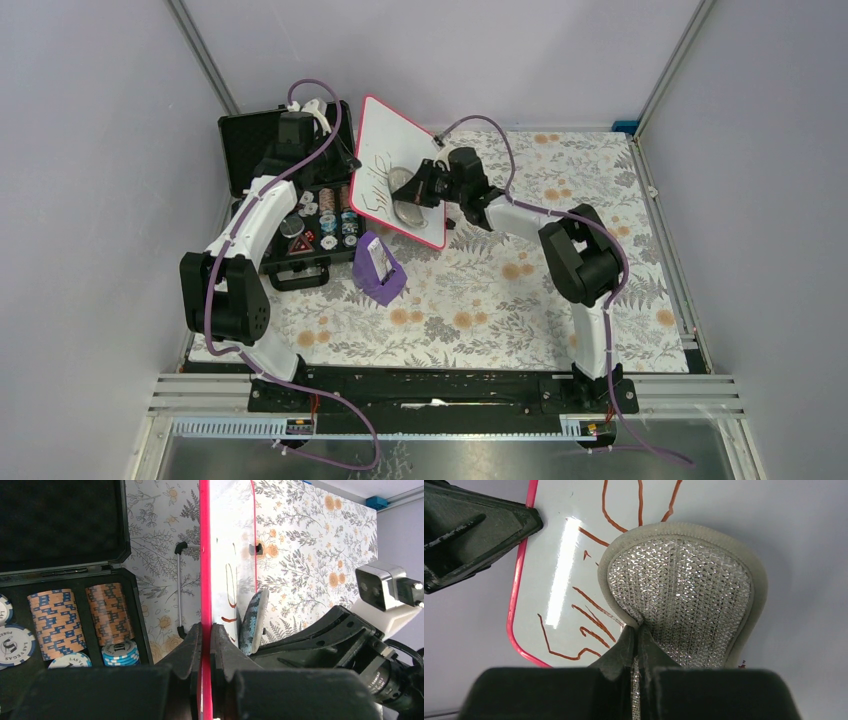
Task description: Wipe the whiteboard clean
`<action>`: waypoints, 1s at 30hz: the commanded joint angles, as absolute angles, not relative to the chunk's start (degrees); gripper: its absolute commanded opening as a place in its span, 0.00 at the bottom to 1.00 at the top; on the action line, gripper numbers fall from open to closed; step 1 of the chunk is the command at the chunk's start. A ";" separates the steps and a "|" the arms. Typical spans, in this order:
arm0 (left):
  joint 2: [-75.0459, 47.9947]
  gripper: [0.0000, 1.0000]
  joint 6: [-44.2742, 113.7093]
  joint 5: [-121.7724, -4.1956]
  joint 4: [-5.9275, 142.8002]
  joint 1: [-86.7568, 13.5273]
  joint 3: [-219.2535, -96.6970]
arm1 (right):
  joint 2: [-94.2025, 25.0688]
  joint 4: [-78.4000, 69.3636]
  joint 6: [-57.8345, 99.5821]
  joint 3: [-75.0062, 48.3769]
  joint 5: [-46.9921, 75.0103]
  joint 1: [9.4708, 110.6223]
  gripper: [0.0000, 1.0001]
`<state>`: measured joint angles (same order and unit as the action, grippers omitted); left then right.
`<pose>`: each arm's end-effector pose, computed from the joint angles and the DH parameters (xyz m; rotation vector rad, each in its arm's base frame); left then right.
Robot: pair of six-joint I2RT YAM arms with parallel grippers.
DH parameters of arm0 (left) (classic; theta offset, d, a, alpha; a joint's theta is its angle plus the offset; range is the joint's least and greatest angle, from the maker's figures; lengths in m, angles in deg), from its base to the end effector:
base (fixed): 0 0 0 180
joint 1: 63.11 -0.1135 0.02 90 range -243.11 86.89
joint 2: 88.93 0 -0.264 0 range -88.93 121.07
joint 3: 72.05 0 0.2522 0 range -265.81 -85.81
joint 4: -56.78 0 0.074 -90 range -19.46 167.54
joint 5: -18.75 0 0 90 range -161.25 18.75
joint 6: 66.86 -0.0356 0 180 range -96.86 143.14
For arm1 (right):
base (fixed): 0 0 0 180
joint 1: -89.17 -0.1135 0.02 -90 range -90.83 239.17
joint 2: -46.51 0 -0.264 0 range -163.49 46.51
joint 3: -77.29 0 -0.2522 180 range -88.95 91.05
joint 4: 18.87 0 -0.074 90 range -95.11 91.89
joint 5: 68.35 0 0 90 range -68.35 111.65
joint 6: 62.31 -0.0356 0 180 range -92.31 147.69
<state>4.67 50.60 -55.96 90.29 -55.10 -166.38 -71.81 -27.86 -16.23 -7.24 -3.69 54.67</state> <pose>0.3748 -0.0622 0.3215 -0.2114 2.1801 -0.6422 0.3876 0.2848 0.2225 -0.1852 2.0049 1.3272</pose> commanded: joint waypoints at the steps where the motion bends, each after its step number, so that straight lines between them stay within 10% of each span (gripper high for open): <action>1: 5.38 0.00 51.55 -47.80 89.78 -52.23 -165.55 | -75.80 -27.07 -19.30 -14.07 -8.64 56.01 0.00; 30: 4.84 0.00 51.71 -48.05 89.64 -51.98 -165.38 | -66.15 -28.08 -12.85 -16.32 -3.54 46.32 0.00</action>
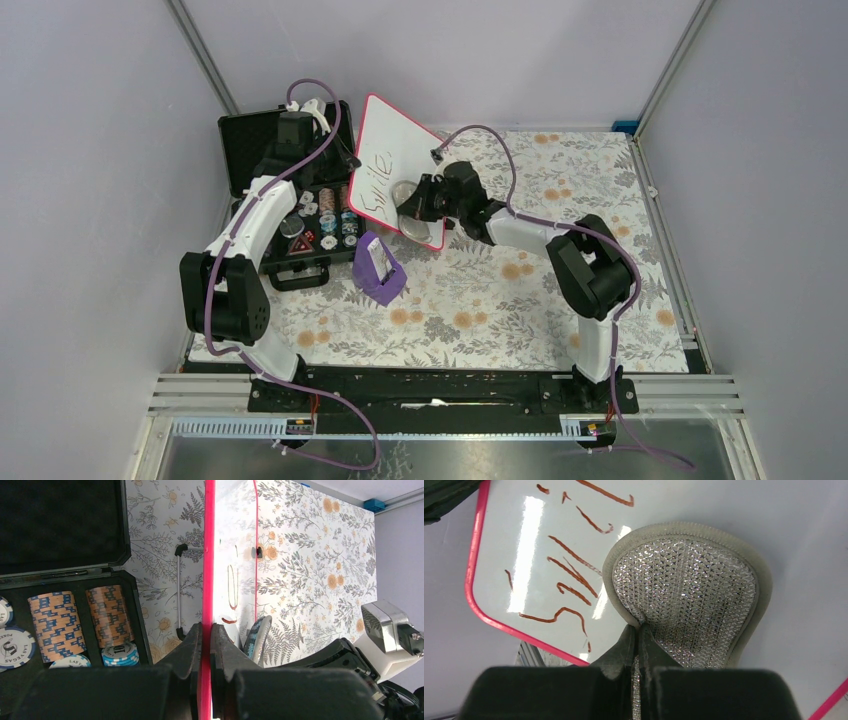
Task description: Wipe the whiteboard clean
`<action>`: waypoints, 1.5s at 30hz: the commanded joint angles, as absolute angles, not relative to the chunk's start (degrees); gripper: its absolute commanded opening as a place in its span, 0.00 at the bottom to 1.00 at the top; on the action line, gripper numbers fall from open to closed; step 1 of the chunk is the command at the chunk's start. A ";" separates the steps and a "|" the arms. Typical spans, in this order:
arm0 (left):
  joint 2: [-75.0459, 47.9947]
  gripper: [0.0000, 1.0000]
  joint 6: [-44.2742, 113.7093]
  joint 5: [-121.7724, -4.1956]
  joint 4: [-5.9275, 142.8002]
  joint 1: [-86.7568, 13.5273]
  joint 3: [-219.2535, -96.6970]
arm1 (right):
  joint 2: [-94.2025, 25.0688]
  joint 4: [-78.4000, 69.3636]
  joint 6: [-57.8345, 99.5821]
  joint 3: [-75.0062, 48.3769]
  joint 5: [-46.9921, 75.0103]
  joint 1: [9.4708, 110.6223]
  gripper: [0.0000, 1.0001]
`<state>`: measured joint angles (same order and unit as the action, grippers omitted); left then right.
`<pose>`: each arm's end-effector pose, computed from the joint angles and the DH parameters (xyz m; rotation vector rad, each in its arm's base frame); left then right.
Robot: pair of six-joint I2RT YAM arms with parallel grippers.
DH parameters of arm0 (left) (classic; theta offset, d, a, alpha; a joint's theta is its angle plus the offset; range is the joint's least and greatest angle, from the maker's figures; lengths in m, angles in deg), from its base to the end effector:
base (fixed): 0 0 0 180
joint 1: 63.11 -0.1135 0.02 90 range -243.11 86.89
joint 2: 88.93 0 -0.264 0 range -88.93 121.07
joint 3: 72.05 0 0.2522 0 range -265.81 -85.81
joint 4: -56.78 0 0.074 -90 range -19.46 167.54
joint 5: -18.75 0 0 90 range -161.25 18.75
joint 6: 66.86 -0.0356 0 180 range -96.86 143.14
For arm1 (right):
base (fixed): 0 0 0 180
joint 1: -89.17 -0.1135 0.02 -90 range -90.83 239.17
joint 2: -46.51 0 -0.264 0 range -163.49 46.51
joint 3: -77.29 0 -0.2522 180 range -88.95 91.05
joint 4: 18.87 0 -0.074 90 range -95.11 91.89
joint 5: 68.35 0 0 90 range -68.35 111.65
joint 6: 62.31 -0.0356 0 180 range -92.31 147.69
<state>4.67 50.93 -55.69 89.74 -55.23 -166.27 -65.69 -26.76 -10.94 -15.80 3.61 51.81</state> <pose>0.3754 -0.0616 0.3218 -0.2151 2.1726 -0.6502 0.3515 0.2823 0.2179 -0.2142 2.0322 1.1717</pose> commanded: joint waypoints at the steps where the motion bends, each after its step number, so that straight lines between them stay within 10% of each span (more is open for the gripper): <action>1: 4.91 0.00 51.70 -48.14 89.62 -51.96 -165.43 | -66.58 -27.98 -13.34 -17.03 -3.13 46.87 0.00; 13: 4.66 0.00 51.70 -48.02 89.63 -51.86 -165.40 | -67.97 -29.71 -17.04 -29.94 -1.27 58.15 0.00; 30: 4.45 0.00 51.67 -48.20 89.59 -51.60 -165.34 | -63.08 -29.68 -10.44 -20.34 -0.77 42.73 0.00; 45: 4.40 0.00 53.24 -46.67 88.03 -50.97 -164.28 | -61.31 -31.23 -12.12 -27.88 2.33 50.45 0.00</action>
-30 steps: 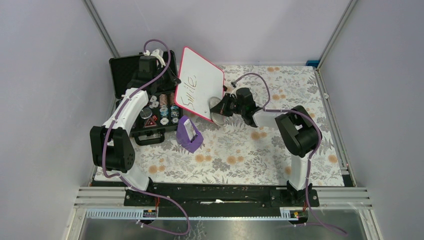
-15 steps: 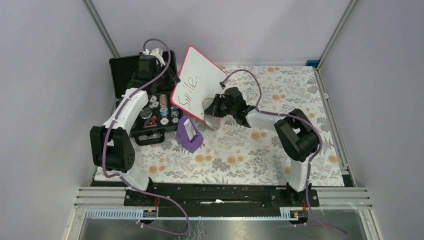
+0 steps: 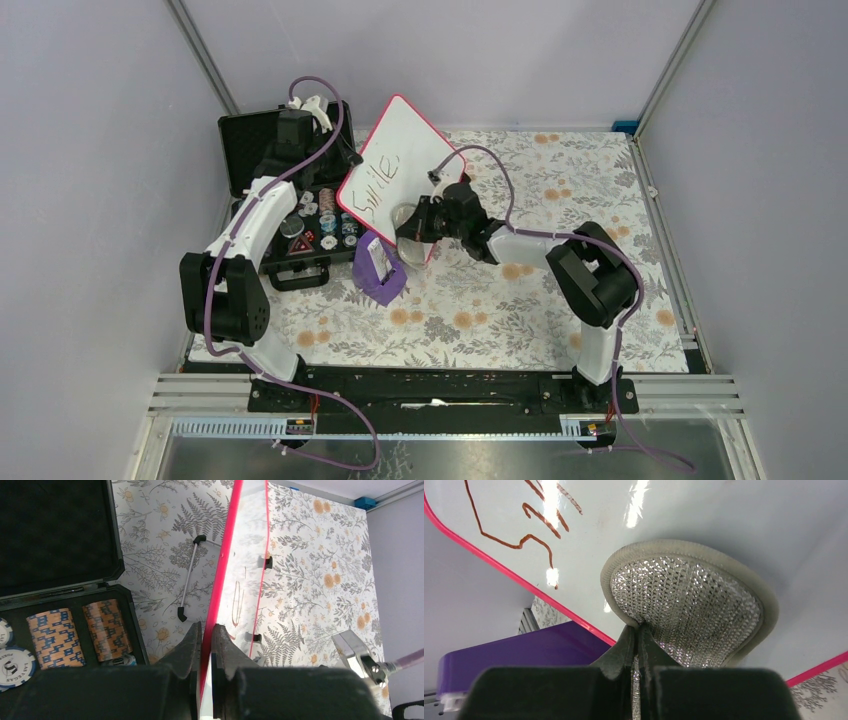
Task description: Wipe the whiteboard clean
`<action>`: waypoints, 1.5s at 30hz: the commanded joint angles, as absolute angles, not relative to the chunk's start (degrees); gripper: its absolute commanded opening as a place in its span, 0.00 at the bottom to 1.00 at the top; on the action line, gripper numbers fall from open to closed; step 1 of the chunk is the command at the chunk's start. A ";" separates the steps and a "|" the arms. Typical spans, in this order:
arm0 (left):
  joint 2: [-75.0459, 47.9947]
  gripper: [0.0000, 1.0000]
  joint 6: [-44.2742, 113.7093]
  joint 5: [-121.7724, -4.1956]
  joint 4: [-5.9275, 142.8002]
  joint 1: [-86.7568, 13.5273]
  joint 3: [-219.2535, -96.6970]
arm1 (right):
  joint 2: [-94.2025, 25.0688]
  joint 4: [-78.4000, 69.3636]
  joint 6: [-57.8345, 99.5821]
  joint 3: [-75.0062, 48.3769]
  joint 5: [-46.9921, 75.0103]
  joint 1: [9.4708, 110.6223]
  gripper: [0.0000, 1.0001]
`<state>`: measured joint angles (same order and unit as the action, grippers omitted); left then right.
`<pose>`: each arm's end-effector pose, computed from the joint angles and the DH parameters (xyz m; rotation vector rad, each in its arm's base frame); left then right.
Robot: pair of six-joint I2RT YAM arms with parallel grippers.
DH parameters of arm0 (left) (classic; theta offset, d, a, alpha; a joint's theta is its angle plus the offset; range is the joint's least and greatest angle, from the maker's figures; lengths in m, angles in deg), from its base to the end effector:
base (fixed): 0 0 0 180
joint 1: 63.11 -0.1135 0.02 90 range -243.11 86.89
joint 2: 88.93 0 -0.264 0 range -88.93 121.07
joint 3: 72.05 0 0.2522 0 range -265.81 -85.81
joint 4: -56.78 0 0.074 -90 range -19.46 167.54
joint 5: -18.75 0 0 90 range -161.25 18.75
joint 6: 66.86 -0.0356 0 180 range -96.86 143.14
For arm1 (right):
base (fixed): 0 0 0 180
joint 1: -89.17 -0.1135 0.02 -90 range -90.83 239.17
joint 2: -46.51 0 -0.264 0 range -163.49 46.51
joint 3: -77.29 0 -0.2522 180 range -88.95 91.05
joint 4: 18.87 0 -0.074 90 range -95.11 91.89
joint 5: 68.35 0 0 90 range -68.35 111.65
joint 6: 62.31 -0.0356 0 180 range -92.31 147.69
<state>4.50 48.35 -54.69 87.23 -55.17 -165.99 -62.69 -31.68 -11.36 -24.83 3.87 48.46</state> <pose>0.3766 -0.0628 0.3253 -0.1426 2.1316 -0.6480 0.3148 0.2852 0.1975 -0.2623 2.0611 1.2007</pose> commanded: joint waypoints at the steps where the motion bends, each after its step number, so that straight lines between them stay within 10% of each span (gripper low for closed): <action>1: 4.30 0.00 53.93 -46.42 87.41 -50.98 -163.97 | -60.72 -31.11 -11.85 -28.61 2.51 51.23 0.00; 45: 2.87 0.00 64.71 -46.14 75.59 -51.69 -155.71 | -63.45 -24.22 -11.00 -28.77 8.35 54.02 0.00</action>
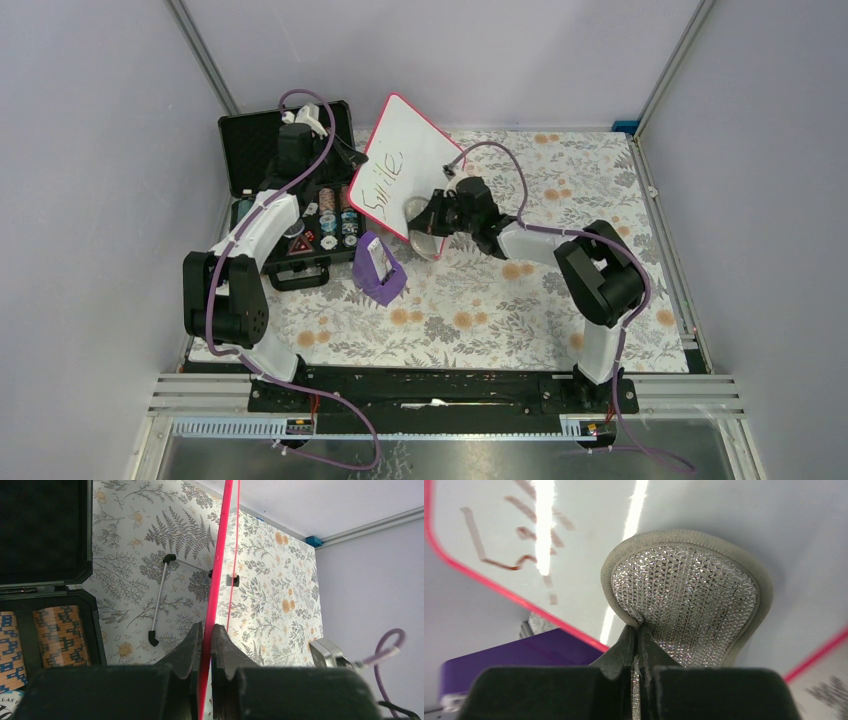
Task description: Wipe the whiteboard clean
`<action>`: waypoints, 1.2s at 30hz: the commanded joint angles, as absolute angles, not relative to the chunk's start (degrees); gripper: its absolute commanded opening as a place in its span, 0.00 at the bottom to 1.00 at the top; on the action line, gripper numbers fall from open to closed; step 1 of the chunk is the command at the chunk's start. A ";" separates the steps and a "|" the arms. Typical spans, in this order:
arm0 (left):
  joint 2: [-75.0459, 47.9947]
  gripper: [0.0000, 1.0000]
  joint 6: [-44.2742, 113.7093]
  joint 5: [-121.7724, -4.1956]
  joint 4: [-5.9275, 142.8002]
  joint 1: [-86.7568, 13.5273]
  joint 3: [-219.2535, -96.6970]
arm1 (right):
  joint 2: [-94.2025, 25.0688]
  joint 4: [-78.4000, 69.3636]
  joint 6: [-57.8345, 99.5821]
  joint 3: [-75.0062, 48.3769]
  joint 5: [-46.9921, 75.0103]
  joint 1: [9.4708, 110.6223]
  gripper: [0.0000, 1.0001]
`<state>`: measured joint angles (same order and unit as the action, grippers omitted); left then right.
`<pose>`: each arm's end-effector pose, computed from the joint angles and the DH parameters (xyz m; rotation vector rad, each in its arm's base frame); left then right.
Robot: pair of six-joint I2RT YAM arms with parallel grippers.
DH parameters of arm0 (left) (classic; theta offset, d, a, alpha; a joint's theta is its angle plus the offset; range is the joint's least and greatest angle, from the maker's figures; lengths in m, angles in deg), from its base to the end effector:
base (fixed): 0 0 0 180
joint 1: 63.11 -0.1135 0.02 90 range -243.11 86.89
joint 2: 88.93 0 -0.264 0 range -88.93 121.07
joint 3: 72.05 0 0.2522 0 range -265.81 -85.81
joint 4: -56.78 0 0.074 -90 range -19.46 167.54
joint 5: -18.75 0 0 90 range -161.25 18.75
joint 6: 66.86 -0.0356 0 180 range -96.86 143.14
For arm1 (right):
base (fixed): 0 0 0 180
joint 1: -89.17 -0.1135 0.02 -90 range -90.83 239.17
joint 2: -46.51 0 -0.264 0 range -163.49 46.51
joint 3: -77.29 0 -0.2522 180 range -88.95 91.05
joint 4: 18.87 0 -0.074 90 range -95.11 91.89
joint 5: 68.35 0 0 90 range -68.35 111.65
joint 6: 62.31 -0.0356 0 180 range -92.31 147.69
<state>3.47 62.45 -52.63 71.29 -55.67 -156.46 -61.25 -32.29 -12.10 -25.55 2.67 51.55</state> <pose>0.3757 -0.0605 0.3010 -0.3433 2.0119 -0.8432 0.3260 0.2658 0.2047 -0.2121 2.0372 1.2027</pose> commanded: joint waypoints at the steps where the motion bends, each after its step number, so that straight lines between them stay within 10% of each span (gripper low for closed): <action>1: 2.88 0.00 64.69 -46.05 75.63 -51.69 -155.76 | -63.24 -24.15 -10.99 -28.78 8.39 54.02 0.00; 36: 7.79 0.00 61.56 -44.31 79.27 -51.69 -159.61 | -97.45 2.40 -4.17 39.46 -0.26 56.09 0.00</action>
